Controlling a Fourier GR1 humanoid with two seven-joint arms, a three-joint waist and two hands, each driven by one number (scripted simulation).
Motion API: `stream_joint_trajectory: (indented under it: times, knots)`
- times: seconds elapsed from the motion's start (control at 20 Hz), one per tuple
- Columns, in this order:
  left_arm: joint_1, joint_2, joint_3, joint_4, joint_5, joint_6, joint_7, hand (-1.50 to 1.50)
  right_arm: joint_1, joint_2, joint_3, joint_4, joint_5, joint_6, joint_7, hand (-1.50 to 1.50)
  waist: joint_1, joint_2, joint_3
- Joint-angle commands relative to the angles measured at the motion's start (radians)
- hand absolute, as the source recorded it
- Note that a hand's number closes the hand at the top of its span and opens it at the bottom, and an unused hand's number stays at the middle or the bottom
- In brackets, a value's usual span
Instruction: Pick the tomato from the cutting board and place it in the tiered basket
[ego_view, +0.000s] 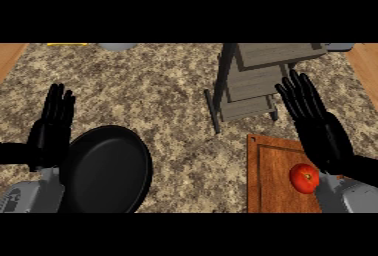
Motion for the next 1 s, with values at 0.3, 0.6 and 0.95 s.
stream_joint_trajectory:
  times: [0.3,0.6,0.95]
  knots:
    - [0.026,0.024,-0.214,0.028,-0.166,-0.095,0.032,0.0,-0.01,-0.141,0.063,0.177,0.378,-0.248,0.231,-1.5,-0.032,0.018,0.004]
    - [0.012,0.009,-0.242,0.052,-0.194,-0.115,0.053,0.0,0.035,0.105,0.096,0.158,0.279,-0.306,0.107,-1.5,-0.014,0.01,0.015]
    - [0.029,-0.01,-0.255,0.057,-0.221,-0.09,0.056,0.0,0.016,-0.233,0.12,-0.139,0.497,-0.256,0.468,-1.5,-0.042,-0.002,0.01]
